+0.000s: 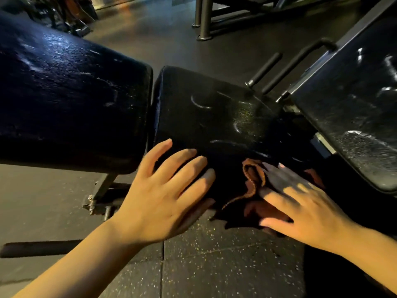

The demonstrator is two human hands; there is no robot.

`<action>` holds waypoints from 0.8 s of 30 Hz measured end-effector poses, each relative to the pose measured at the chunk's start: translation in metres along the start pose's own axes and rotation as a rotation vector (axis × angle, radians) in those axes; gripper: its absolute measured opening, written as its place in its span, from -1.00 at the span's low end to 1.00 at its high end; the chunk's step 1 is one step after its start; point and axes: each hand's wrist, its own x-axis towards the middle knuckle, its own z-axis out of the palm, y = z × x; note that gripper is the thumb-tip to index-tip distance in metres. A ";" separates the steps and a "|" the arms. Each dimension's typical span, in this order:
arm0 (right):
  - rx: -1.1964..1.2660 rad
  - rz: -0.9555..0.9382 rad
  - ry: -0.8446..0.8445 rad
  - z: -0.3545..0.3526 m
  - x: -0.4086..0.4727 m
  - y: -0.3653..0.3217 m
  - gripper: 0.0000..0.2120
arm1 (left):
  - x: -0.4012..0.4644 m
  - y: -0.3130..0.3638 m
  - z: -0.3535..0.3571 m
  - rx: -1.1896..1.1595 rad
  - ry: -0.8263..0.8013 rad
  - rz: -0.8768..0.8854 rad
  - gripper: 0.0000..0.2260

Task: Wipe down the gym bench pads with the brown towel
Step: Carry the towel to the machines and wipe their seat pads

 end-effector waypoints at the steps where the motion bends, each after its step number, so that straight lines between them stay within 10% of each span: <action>1: 0.001 0.017 -0.002 0.002 -0.009 0.005 -0.55 | 0.000 0.002 0.004 -0.001 0.010 -0.001 -0.69; 10: -0.008 0.080 0.082 0.005 0.024 -0.033 -0.45 | 0.006 0.003 0.023 -0.050 0.260 0.002 -0.72; 20: 0.120 0.041 0.031 -0.001 0.034 -0.033 -0.50 | 0.021 0.003 0.000 -0.076 -0.006 0.093 -0.52; 24: 0.240 0.310 0.153 -0.015 0.012 -0.049 -0.55 | 0.019 -0.004 0.003 -0.047 -0.001 0.079 -0.56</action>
